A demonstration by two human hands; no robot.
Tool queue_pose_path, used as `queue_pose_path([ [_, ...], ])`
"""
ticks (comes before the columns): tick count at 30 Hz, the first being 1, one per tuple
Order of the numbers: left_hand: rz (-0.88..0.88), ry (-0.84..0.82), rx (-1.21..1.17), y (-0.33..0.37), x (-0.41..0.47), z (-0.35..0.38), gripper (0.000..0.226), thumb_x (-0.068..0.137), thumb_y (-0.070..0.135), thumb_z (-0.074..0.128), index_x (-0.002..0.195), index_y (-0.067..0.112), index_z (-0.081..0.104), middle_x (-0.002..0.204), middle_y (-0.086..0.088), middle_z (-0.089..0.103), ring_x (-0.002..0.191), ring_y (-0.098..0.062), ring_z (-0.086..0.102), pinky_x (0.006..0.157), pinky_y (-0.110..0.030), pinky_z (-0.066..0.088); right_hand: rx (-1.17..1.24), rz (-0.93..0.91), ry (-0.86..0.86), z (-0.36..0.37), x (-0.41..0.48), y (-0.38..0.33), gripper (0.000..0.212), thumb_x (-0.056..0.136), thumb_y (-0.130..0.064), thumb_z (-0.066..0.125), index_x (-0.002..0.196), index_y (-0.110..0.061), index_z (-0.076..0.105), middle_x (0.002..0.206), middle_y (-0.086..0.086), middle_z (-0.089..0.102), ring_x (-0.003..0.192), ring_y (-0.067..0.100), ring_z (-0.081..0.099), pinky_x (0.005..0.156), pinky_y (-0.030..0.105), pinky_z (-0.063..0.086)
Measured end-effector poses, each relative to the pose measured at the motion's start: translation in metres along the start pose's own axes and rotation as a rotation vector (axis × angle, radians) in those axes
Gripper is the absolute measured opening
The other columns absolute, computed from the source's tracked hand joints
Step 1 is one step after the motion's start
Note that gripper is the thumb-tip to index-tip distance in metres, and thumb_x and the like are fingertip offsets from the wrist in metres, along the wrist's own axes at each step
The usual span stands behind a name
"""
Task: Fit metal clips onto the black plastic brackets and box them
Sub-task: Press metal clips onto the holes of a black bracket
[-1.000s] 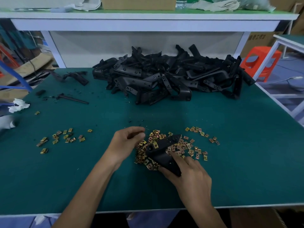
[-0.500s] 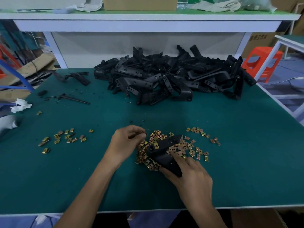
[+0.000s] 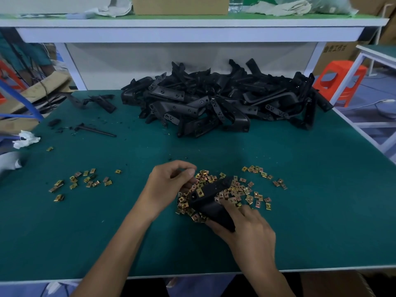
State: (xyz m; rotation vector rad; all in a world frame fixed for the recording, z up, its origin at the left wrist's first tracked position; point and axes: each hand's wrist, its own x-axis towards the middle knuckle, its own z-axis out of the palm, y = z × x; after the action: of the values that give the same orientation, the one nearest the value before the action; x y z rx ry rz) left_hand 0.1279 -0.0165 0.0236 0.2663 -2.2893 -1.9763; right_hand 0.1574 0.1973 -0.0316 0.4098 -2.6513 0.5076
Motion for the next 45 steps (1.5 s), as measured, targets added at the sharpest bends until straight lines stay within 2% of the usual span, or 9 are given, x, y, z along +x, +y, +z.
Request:
queue_pose_path([
  [5,-0.025,-0.162,-0.102,0.011,-0.003,0.001,0.017,0.097,0.007,0.065,0.108,0.017,0.074,0.098,-0.006,0.079,0.095,-0.018,0.075,0.080,-0.020,0.058,-0.035,-0.029,0.016,0.002,-0.001,0.001,0.063,0.080,-0.080,0.046,0.109,-0.033,0.077,0.071,-0.005,0.060,0.064,0.021,0.060,0.048,0.029,0.041],
  [9,0.019,-0.151,0.011,0.015,-0.004,0.002,0.017,0.095,0.016,0.069,0.092,0.029,0.080,0.093,-0.002,0.078,0.092,-0.017,0.074,0.081,-0.024,0.059,-0.055,-0.060,0.019,0.004,-0.001,0.002,0.062,0.080,-0.077,0.044,0.108,-0.033,0.077,0.071,-0.004,0.061,0.064,0.021,0.060,0.048,0.029,0.041],
  [13,0.003,-0.151,0.027,0.013,-0.006,0.004,0.013,0.092,0.018,0.074,0.091,0.029,0.079,0.090,-0.001,0.078,0.087,-0.016,0.074,0.078,-0.023,0.059,-0.067,-0.092,0.000,0.006,-0.002,0.003,0.060,0.080,-0.077,0.044,0.109,-0.034,0.076,0.073,-0.006,0.062,0.065,0.019,0.059,0.050,0.028,0.041],
  [17,0.007,-0.140,0.065,0.015,-0.009,0.006,0.021,0.096,0.015,0.068,0.090,0.031,0.080,0.088,0.005,0.078,0.084,-0.007,0.073,0.076,-0.018,0.056,-0.086,-0.114,-0.010,0.008,-0.003,0.004,0.060,0.080,-0.077,0.045,0.110,-0.034,0.075,0.073,-0.006,0.062,0.065,0.019,0.058,0.050,0.028,0.039],
  [23,-0.035,-0.154,0.140,0.015,-0.012,0.009,0.013,0.095,0.020,0.069,0.097,0.027,0.081,0.093,0.011,0.078,0.093,-0.001,0.071,0.080,-0.015,0.050,-0.079,-0.126,0.004,0.009,-0.003,0.004,0.060,0.081,-0.076,0.045,0.110,-0.033,0.075,0.073,-0.005,0.062,0.066,0.018,0.058,0.051,0.026,0.039],
  [30,-0.062,-0.175,0.196,0.016,-0.012,0.007,0.013,0.095,0.022,0.068,0.096,0.026,0.081,0.094,0.013,0.078,0.094,-0.002,0.071,0.090,-0.026,0.054,-0.067,-0.147,0.030,0.012,-0.003,0.005,0.060,0.080,-0.076,0.046,0.109,-0.033,0.075,0.072,-0.005,0.061,0.065,0.019,0.057,0.050,0.028,0.041],
  [36,-0.041,-0.160,0.299,0.016,-0.014,0.007,0.011,0.093,0.025,0.070,0.091,0.029,0.080,0.088,0.015,0.077,0.091,-0.003,0.071,0.090,-0.033,0.056,-0.075,-0.163,0.041,0.014,-0.004,0.005,0.061,0.080,-0.076,0.047,0.110,-0.032,0.076,0.071,-0.005,0.060,0.064,0.019,0.058,0.049,0.027,0.043],
  [40,0.029,-0.155,0.430,0.019,-0.015,0.009,0.010,0.093,0.030,0.070,0.089,0.033,0.078,0.085,0.020,0.075,0.087,0.003,0.068,0.089,-0.035,0.056,-0.070,-0.157,0.036,0.014,-0.004,0.006,0.061,0.079,-0.076,0.046,0.110,-0.032,0.076,0.073,-0.005,0.061,0.065,0.019,0.059,0.049,0.028,0.043],
  [45,-0.028,-0.127,0.300,0.018,-0.015,0.012,0.013,0.096,0.022,0.066,0.090,0.025,0.077,0.087,0.011,0.077,0.090,-0.011,0.071,0.093,-0.044,0.056,-0.063,-0.158,0.036,0.014,-0.003,0.005,0.061,0.080,-0.076,0.046,0.110,-0.032,0.076,0.073,-0.006,0.062,0.065,0.018,0.059,0.049,0.026,0.043],
])
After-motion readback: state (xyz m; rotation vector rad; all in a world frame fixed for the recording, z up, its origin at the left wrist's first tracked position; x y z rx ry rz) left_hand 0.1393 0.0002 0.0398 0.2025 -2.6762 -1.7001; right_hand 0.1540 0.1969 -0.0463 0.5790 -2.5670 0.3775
